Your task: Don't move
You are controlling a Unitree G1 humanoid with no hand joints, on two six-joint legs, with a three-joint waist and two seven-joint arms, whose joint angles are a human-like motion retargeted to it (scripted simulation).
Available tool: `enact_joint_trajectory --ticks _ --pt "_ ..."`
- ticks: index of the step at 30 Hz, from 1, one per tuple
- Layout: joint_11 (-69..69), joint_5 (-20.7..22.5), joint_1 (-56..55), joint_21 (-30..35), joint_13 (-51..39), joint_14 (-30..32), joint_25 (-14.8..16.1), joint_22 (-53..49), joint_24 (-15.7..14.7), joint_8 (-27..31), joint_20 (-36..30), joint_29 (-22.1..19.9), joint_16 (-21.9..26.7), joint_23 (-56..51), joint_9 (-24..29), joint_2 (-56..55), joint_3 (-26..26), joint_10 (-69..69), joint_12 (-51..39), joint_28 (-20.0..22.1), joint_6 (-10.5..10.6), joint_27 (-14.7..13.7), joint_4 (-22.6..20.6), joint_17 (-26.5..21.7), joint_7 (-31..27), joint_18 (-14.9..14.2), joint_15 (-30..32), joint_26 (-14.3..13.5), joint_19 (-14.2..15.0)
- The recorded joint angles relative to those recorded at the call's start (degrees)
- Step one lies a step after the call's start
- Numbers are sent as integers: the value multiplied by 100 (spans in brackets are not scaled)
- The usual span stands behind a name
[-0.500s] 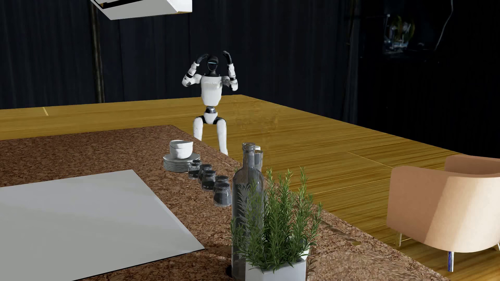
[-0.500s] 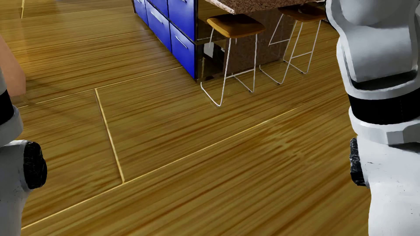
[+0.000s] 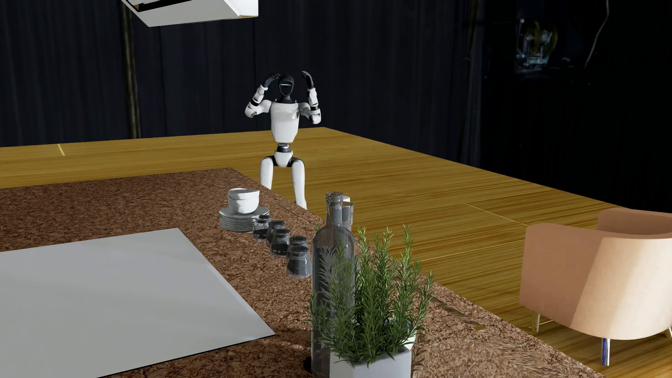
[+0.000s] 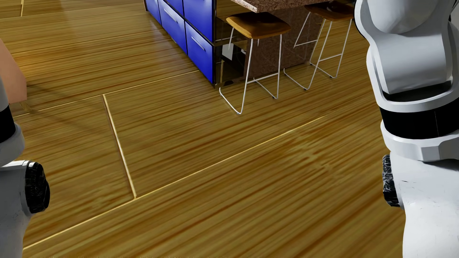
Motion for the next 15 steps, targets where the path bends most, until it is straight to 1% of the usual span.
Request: enact_joint_trajectory --ticks 4,5,7,8,9,11,13,14,15 --pt "-8 -13 7 -2 72 12 0 73 0 0 -35 0 54 29 7 25 2 -14 206 0 -16 0 -15 -3 0 0 -90 0 0" --pt "-13 -19 11 107 179 22 0 130 0 0 -178 0 107 8 14 31 -9 -21 365 0 -26 0 -24 -12 0 0 -75 0 0" --pt "-14 -24 1 620 743 19 0 370 0 0 -662 0 233 -136 -36 24 -21 -17 1078 0 -8 0 -27 -60 0 0 -58 0 0" --pt "-14 -22 8 1084 1189 1 0 572 0 0 -1110 0 279 -187 -70 34 -20 -11 1569 0 5 0 -23 -117 0 0 -70 0 0" --pt "-13 -24 19 1568 1706 -10 0 864 0 0 -1692 0 312 -118 -98 52 -1 -6 2073 0 26 0 -21 -121 0 0 -91 0 0" --pt "-3 -33 30 2579 2906 -49 0 1755 0 0 -2975 0 186 424 -90 85 36 15 2994 0 73 0 -25 0 0 0 -80 0 0" --pt "7 -54 -1 3508 4029 -103 0 2944 0 0 -4396 0 -74 1698 -49 75 28 45 3768 0 150 0 -48 299 0 0 -4 0 0" --pt "14 -69 -16 3842 4548 -128 0 3548 0 0 -4945 0 -268 2442 -18 75 11 48 4130 0 189 0 -65 464 0 0 -21 0 0" --pt "20 -82 -29 4118 5040 -150 0 4146 0 0 -5358 0 -482 3194 4 77 -13 48 4483 0 225 0 -78 617 0 0 -68 0 0"
